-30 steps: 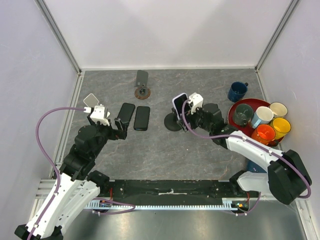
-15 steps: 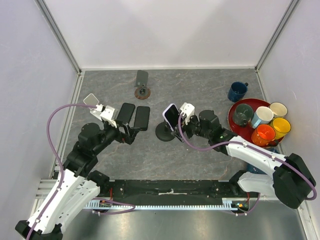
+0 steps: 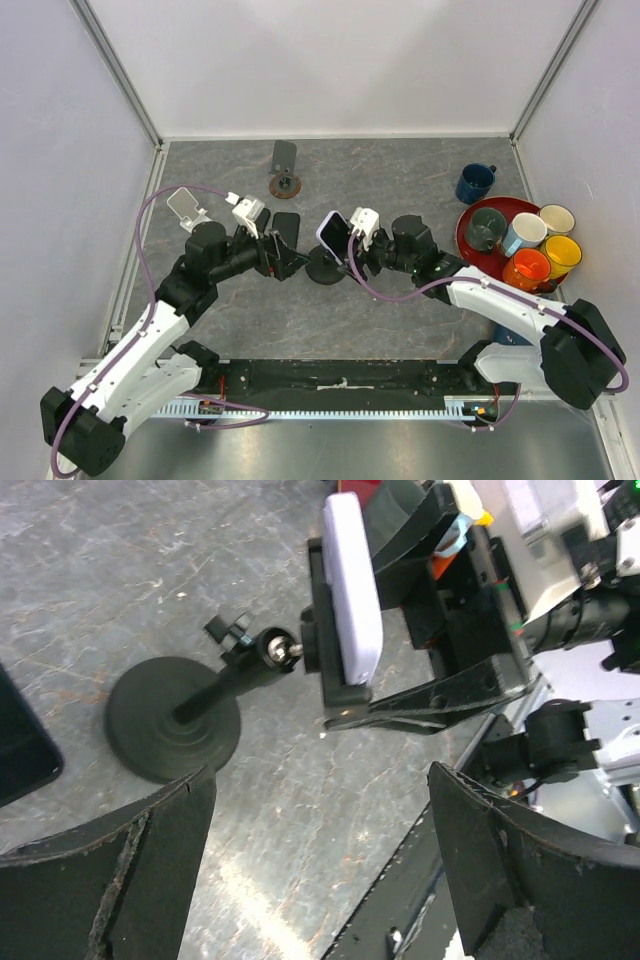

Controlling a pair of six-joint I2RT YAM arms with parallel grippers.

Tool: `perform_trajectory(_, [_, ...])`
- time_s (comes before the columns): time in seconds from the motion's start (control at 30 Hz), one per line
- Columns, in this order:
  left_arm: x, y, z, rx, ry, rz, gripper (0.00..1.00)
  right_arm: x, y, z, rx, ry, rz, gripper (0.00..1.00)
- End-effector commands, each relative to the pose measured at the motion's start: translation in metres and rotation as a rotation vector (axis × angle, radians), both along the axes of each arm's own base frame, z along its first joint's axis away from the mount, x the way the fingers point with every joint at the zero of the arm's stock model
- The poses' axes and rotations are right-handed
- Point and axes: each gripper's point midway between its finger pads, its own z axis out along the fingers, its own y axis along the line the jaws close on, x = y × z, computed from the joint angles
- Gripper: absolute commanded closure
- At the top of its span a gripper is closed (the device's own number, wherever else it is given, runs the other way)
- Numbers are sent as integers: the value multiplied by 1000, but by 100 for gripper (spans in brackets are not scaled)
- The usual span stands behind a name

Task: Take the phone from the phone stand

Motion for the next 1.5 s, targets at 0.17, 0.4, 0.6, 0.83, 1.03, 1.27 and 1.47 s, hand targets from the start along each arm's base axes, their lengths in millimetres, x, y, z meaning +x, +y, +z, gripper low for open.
perform_trajectory(0.17, [24, -32, 60, -112, -56, 33, 14, 2, 17, 15, -4, -46, 82, 45])
perform_trajectory(0.4, [48, -40, 45, -9, -54, 129, 23, 6, 13, 12, -19, -51, 56, 33])
perform_trajectory(0.6, [54, -54, 39, 49, -50, 124, 25, 10, 10, 12, -25, -65, 28, 25])
perform_trajectory(0.83, [54, -51, 42, 47, -65, 152, 25, 11, 4, 17, 3, -80, -14, 7])
perform_trajectory(1.03, [54, -36, 52, 23, -117, 215, 21, 10, -1, 33, 40, -105, -51, 2])
perform_trajectory(1.27, [51, -14, 45, -58, -190, 312, 16, 7, -13, 61, 110, -122, -124, 2])
perform_trajectory(1.47, [46, 4, -28, -15, -289, 334, 13, 0, -29, 87, 186, -113, -206, 2])
